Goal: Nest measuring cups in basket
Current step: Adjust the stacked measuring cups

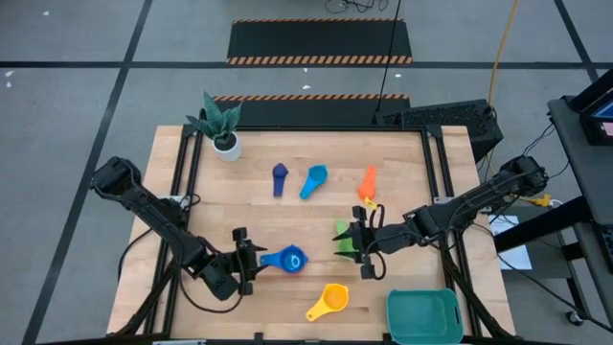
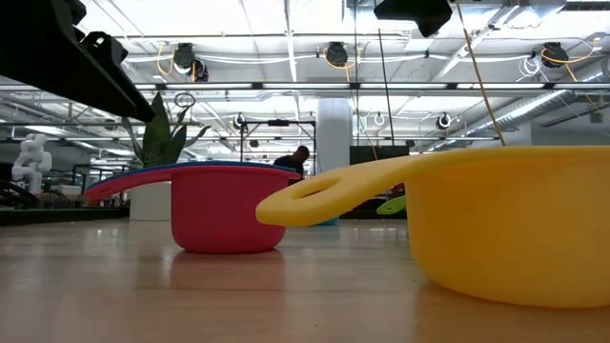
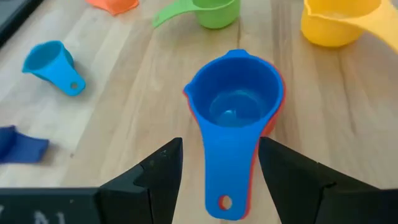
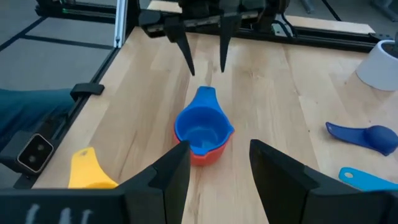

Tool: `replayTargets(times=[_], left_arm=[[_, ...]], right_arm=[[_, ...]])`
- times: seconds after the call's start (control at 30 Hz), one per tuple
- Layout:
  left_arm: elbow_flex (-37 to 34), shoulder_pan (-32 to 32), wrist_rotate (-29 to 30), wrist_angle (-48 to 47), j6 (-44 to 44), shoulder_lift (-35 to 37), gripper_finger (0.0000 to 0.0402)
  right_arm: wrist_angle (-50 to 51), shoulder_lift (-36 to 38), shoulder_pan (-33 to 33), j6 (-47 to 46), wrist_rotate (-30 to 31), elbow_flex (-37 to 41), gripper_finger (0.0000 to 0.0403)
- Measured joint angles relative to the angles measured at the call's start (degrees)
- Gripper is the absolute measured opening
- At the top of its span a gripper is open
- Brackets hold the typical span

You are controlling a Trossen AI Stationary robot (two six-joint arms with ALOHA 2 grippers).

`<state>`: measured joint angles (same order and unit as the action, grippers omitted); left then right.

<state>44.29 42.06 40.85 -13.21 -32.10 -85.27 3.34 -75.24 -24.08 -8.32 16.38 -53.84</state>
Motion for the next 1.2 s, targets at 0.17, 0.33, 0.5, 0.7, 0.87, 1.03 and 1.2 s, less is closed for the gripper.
replayTargets(times=[0.17, 0.33, 0.5, 0.7, 0.87, 1.03, 1.2], left_arm=[[0.0, 0.0, -1.4, 0.3, -0.7, -0.2, 0.0214], [0.0, 0.0, -3.6, 0.2, -2.5, -0.2, 0.0215], [0.0, -0.1, -3.5, 0.2, -3.7, -0.2, 0.0242], [0.0, -0.6, -3.3, 0.4, -4.5, -1.0, 0.0325], [0.0, -1.9, -4.4, 0.4, -5.2, -5.6, 0.0374], [0.0, -3.4, -7.0, 2.0, -4.3, -9.4, 0.038], [0.0, -5.5, -7.9, 2.8, -4.2, -9.8, 0.0344]], right_arm=[[-1.5, 0.0, 0.1, 0.0, 0.0, 0.0, 0.016], [-1.8, 0.0, 0.1, 0.0, 0.0, 0.0, 0.016], [-1.8, 0.0, 0.1, -0.3, 0.0, 0.0, 0.016], [-1.8, 0.0, 0.1, -1.0, -0.1, 0.0, 0.016], [-1.8, 0.0, 0.1, -1.1, -0.1, 0.0, 0.016], [-1.8, 0.0, 0.1, -1.0, -0.2, 0.0, 0.016], [-1.6, 0.0, 0.1, -1.0, -0.2, 0.0, 0.016]])
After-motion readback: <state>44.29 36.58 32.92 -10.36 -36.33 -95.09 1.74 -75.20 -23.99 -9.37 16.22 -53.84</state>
